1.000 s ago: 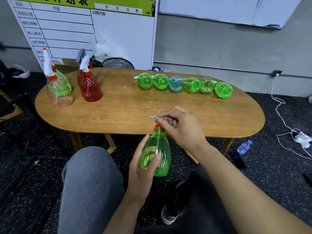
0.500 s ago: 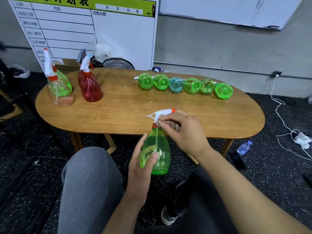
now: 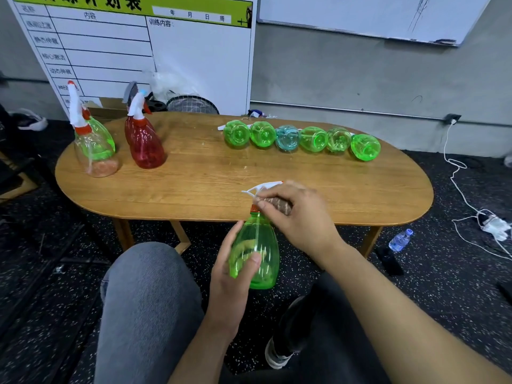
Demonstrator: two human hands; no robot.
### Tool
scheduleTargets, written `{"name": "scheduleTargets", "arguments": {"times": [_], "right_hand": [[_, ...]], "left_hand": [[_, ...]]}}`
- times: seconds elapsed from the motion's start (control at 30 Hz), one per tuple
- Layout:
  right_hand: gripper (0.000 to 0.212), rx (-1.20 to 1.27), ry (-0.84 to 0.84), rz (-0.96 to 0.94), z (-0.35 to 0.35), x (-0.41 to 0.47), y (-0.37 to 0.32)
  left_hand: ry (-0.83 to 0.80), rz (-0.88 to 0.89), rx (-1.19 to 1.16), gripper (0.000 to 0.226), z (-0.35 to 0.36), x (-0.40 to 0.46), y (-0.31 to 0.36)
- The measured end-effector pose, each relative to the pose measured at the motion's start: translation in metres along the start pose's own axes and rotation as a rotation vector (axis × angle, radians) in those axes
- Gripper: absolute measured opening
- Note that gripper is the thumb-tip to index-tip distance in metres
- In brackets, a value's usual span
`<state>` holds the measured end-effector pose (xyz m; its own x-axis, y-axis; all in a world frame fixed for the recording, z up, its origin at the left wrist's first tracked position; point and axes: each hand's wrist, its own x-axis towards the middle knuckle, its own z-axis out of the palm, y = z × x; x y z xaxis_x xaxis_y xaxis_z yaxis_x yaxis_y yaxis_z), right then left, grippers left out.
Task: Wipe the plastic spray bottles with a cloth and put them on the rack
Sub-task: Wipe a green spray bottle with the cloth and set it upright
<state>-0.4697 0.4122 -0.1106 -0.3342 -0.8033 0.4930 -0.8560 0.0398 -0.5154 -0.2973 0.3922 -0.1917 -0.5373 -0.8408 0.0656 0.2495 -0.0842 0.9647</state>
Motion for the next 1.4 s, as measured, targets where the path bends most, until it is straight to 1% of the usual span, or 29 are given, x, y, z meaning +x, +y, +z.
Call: {"name": "scheduleTargets", "arguments": {"times": [0.03,0.07,0.1,0.2,0.23,0.27,0.33,0.4,0.43,0.53,0.57,0.67,0.7,0.73,0.77,0.83,0.87,0.9,1.0,1.03,1.07,1.2,1.23,1.27,1.33,1.37,1.4], "right_hand": [[0.02,0.007,-0.061,-0.028,0.002,-0.002,-0.002],[0.02,-0.01,-0.086,-0.033,0.002,-0.002,-0.004],[0.021,-0.045,-0.063,-0.007,0.001,0.0,-0.003],[0.021,-0.149,0.144,0.139,-0.006,0.007,0.002],[0.019,-0.148,0.163,0.16,-0.006,0.008,0.004],[0.019,-0.128,0.133,0.153,-0.004,0.007,0.003],[0.019,-0.058,0.001,0.08,0.002,0.003,-0.002],[0.019,-0.035,-0.042,0.024,0.004,0.0,-0.002],[0.02,-0.044,-0.023,0.042,0.002,0.001,-0.001],[0.023,-0.112,0.148,0.152,-0.005,0.007,0.007],[0.025,-0.114,0.156,0.165,-0.005,0.007,0.009],[0.032,-0.007,-0.004,0.08,0.001,0.003,0.004],[0.032,0.009,-0.036,0.063,0.002,0.001,0.002],[0.031,0.009,-0.031,0.065,0.002,0.001,0.003],[0.029,-0.013,0.013,0.091,0.0,0.002,0.004],[0.024,-0.096,0.158,0.163,-0.003,0.004,0.01],[0.022,-0.123,0.197,0.184,-0.003,0.003,0.012],[0.022,-0.112,0.187,0.18,-0.002,0.002,0.012],[0.021,0.065,-0.015,0.063,0.007,-0.006,0.005],[0.02,0.087,-0.054,0.042,0.008,-0.007,0.004],[0.02,0.084,-0.051,0.05,0.007,-0.006,0.005],[0.02,-0.075,0.203,0.201,-0.001,0.001,0.014],[0.02,-0.079,0.197,0.197,-0.001,0.0,0.013],[0.02,-0.039,0.142,0.167,0.0,-0.002,0.01],[0.021,0.074,-0.027,0.092,0.004,-0.007,0.002],[0.021,0.104,-0.078,0.062,0.004,-0.009,0.0],[0.021,0.102,-0.087,0.048,0.004,-0.01,-0.001]], "left_hand": [[0.007,-0.005,-0.007,0.066,0.0,0.0,0.0],[0.006,-0.01,-0.009,0.066,0.0,0.0,0.0],[-0.003,-0.015,-0.004,0.066,0.0,0.0,0.001],[-0.027,-0.018,0.032,0.066,0.0,-0.001,-0.001],[-0.032,-0.021,0.038,0.067,0.0,-0.001,-0.001],[-0.034,-0.026,0.043,0.067,0.0,-0.002,-0.002],[-0.027,-0.031,0.044,0.065,-0.001,-0.001,-0.002],[-0.021,-0.029,0.041,0.064,-0.001,0.0,-0.001],[-0.03,-0.027,0.043,0.065,-0.001,0.0,-0.001],[-0.05,-0.013,0.06,0.067,0.0,-0.001,0.0],[-0.049,-0.009,0.062,0.067,0.0,-0.002,0.0],[-0.031,-0.008,0.055,0.066,-0.001,-0.001,0.0],[-0.026,-0.012,0.051,0.066,-0.001,-0.001,0.0],[-0.026,-0.016,0.046,0.065,-0.001,0.0,0.0],[-0.03,-0.019,0.04,0.065,-0.001,0.0,0.0],[-0.034,-0.017,0.038,0.066,-0.001,0.0,-0.001],[-0.032,-0.012,0.04,0.066,-0.001,-0.001,-0.001],[-0.028,-0.009,0.042,0.066,-0.001,-0.001,-0.001],[-0.003,-0.018,0.026,0.065,-0.002,0.0,-0.002],[0.002,-0.023,0.022,0.065,-0.002,0.0,-0.002],[0.0,-0.024,0.028,0.065,-0.002,0.0,-0.002],[-0.033,-0.03,0.054,0.065,-0.001,-0.001,-0.002],[-0.033,-0.03,0.052,0.065,-0.001,-0.001,-0.002],[-0.028,-0.028,0.048,0.064,-0.002,-0.001,-0.001],[-0.008,-0.024,0.029,0.062,-0.001,-0.001,0.0],[0.002,-0.024,0.017,0.062,-0.001,-0.001,0.001],[0.005,-0.024,0.009,0.062,0.0,-0.001,0.002]]}}
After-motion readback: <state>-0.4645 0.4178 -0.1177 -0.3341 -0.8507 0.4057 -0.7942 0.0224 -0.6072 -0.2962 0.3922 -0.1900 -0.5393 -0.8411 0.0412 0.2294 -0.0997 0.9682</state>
